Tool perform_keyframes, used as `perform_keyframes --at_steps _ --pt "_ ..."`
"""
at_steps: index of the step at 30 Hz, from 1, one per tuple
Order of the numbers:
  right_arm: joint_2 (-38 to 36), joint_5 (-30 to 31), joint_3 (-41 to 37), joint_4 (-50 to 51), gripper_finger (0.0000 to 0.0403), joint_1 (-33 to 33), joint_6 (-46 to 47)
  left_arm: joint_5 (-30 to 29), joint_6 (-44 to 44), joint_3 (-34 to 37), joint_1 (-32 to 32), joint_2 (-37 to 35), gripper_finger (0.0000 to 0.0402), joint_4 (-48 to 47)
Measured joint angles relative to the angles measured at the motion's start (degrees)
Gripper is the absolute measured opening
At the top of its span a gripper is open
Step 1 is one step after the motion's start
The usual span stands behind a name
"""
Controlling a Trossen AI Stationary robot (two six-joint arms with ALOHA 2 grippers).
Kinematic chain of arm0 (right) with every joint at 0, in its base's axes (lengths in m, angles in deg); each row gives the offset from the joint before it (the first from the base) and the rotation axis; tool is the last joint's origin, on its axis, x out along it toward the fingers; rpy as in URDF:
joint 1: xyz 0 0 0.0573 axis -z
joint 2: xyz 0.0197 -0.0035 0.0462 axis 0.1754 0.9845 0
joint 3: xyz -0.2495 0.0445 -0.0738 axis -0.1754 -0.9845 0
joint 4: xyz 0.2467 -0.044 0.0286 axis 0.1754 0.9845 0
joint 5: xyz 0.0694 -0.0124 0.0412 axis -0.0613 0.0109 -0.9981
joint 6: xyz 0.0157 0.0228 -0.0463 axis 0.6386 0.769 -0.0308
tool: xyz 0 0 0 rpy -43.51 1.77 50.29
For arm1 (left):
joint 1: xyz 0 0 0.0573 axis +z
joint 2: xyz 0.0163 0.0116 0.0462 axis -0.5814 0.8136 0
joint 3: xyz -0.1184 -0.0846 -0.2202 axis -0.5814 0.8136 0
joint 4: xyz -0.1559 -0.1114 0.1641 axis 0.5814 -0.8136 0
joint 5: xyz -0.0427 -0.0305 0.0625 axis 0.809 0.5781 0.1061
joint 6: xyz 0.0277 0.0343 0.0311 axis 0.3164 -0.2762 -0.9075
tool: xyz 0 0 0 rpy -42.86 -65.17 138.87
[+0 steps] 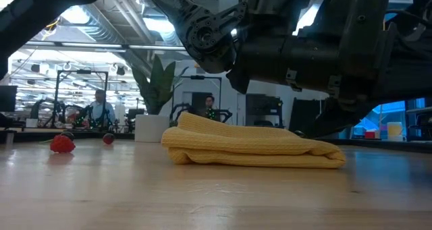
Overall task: Pick and placing Produce into tupperware
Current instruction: Put the blueberry into the black container
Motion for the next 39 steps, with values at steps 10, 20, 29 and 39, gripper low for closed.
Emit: perform_keyframes --at_steps 10,20,29,39 --pt "0.00 0.00 0.00 -0.02 0.0237 0.00 0.00 0.00 -0.57 0.00 0.00 0.00 0.0055 0.00" --pt "0.00 0.00 0.00 -0.02 0.0237 0.00 0.00 0.01 -0.57 0.00 0.00 0.00 0.0055 -0.02" --pt "0.00 0.00 0.00 -0.02 0.0237 -0.01 0.00 0.75 -0.55 0.00 0.00 0.00 0.0055 -0.40" --pt "0.00 0.00 0.00 -0.02 0.0237 -0.01 0.00 1.51 -0.52 -0.02 -0.07 0.00 0.0064 -0.39"
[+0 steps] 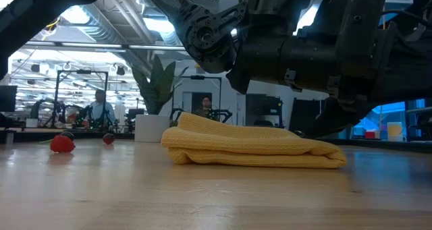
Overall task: Pick and placing Produce into tupperware
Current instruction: Put the blueberry into the black container, then put the red strawberry into the black container
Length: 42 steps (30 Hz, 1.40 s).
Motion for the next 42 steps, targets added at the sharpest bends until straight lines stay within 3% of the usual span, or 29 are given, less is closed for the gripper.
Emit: perform_keyframes --at_steps 11,15,18,24,31,35,39,42 --pt "0.00 -0.02 0.00 0.00 0.0237 0.01 -0.01 0.04 0.25 0.01 0.00 0.00 0.0140 0.02" --pt "0.00 -0.01 0.00 0.00 0.0237 0.01 0.00 0.05 0.62 0.00 0.00 0.00 0.0154 -0.32" --pt "0.00 -0.02 0.00 0.00 0.0237 0.01 0.00 0.73 1.52 0.00 0.37 -1.58 0.0157 -5.62" --pt "0.00 -0.02 -0.02 0.01 0.0237 0.00 -0.02 1.00 -2.93 -0.09 2.34 -11.63 0.0154 -29.67" --pt "0.00 -0.02 -0.02 0.85 0.0237 0.01 0.09 -17.31 -2.50 -0.07 5.94 -26.67 0.0157 -64.08" --pt "0.00 -0.02 -0.02 0.94 0.0237 -0.01 0.00 -19.37 4.81 -0.05 8.77 -33.40 0.0159 -80.57" --pt "0.00 -0.02 -0.02 0.94 0.0237 0.00 -0.02 -20.05 9.21 -0.04 11.67 -38.01 0.0159 -91.65" --pt "0.00 -0.02 -0.02 0.92 0.0237 -0.01 -0.02 -21.35 9.22 0.00 13.61 -39.30 0.0159 -93.07"
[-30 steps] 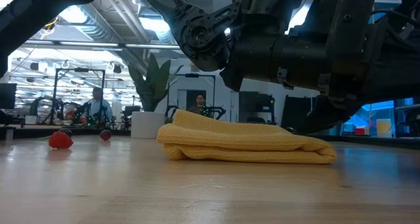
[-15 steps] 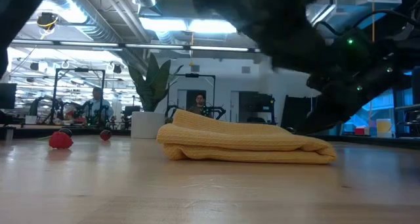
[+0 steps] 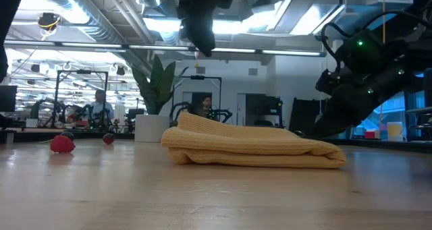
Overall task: Pick and placing Produce into tupperware
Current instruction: Put the red strawberry into the black container
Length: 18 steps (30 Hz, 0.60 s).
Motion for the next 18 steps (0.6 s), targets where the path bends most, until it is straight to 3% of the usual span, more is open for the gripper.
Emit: perform_keyframes --at_steps 10,18 --pt "0.00 0.00 0.00 0.00 0.0237 0.02 -0.05 -1.75 -5.93 1.59 4.77 0.39 0.0160 -0.94" --pt "0.00 0.00 0.00 -0.02 0.0237 0.00 -0.15 -2.49 -7.52 9.19 10.79 0.39 0.0160 4.07"
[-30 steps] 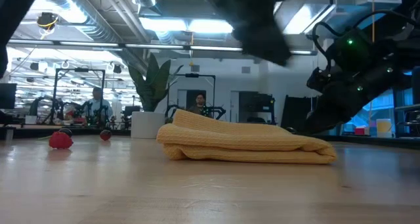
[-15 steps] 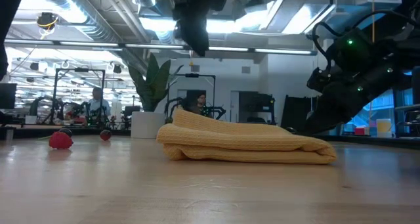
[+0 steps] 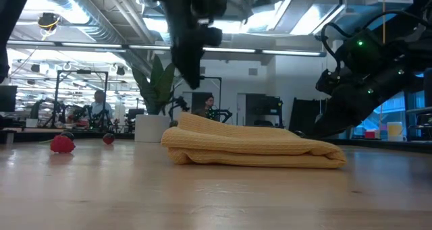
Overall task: Pick and placing Produce into tupperware
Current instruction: Put the red strawberry into the black container
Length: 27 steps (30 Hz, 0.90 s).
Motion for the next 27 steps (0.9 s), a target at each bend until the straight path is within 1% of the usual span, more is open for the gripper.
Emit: perform_keyframes --at_steps 3,6,8,11,17,20,23,27 --pt "0.00 0.00 0.00 0.00 0.0237 0.02 0.08 0.14 -0.74 3.87 2.03 0.00 0.0160 4.00" --pt "0.00 0.00 0.00 0.00 0.0237 0.01 0.08 3.07 -3.18 7.77 3.40 0.01 0.0160 6.75" --pt "0.00 0.00 0.00 0.00 0.0237 0.02 0.08 5.13 -3.08 9.73 3.79 0.09 0.0160 8.83" --pt "0.00 0.00 0.00 -0.02 0.0237 0.00 0.03 5.57 -2.81 11.65 3.83 0.09 0.0160 9.76" --pt "0.00 0.00 0.00 -0.04 0.0237 0.01 -0.08 5.46 -2.60 12.95 3.40 0.09 0.0160 10.87" --pt "0.00 0.00 0.00 -0.04 0.0237 0.00 -0.09 5.51 0.09 12.95 3.39 0.09 0.0160 10.96" --pt "0.00 0.00 0.00 -0.04 0.0237 0.00 -0.09 5.46 0.14 12.95 3.42 0.09 0.0162 10.95" --pt "0.00 0.01 0.00 -0.04 0.0237 0.01 -0.09 5.46 0.20 12.95 3.37 0.09 0.0189 10.87"
